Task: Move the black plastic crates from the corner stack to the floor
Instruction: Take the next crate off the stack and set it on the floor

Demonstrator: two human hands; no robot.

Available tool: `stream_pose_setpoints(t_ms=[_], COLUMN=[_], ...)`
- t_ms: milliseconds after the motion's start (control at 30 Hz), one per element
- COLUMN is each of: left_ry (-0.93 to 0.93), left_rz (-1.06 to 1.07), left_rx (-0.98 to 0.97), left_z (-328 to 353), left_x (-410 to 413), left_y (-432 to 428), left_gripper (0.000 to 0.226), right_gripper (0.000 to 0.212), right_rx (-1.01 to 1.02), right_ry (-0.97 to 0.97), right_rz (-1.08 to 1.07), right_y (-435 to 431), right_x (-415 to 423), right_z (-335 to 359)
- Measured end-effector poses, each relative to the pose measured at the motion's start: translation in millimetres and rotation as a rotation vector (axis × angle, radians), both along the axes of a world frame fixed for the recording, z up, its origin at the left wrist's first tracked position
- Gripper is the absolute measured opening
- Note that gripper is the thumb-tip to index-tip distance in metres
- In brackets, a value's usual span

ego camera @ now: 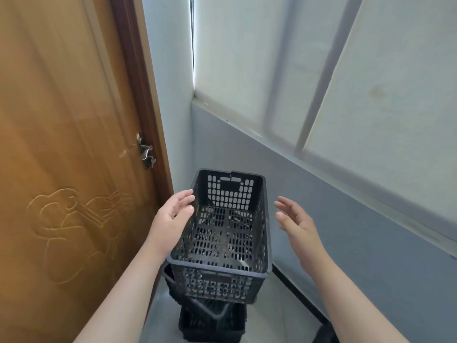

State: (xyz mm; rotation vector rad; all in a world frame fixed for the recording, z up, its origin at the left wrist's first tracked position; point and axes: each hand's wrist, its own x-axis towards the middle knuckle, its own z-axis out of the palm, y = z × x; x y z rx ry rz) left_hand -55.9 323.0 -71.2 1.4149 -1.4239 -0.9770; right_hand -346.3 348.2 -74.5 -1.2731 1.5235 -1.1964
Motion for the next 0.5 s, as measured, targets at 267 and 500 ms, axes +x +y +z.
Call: stream_pose_setpoints(t_ms=[267,500], left_ry=[0.007,-0.017], left_rz=[-0.038,0.011], left_rx=[0.051,0.112], left_z=[-23.7,-38.0], left_x=[-26.9,-52.4], left_y=[-70.5,-133.0], left_gripper=[0.045,0.046], right_gripper=[0.058,0.058], right_rx=[0.073,0.132], right_ry=[-0.052,-0.112], right_rz=[0.002,0.054], right_y=[-61.9,-134.9], right_x=[-15.1,-39.9], right_z=[-31.1,-60.2])
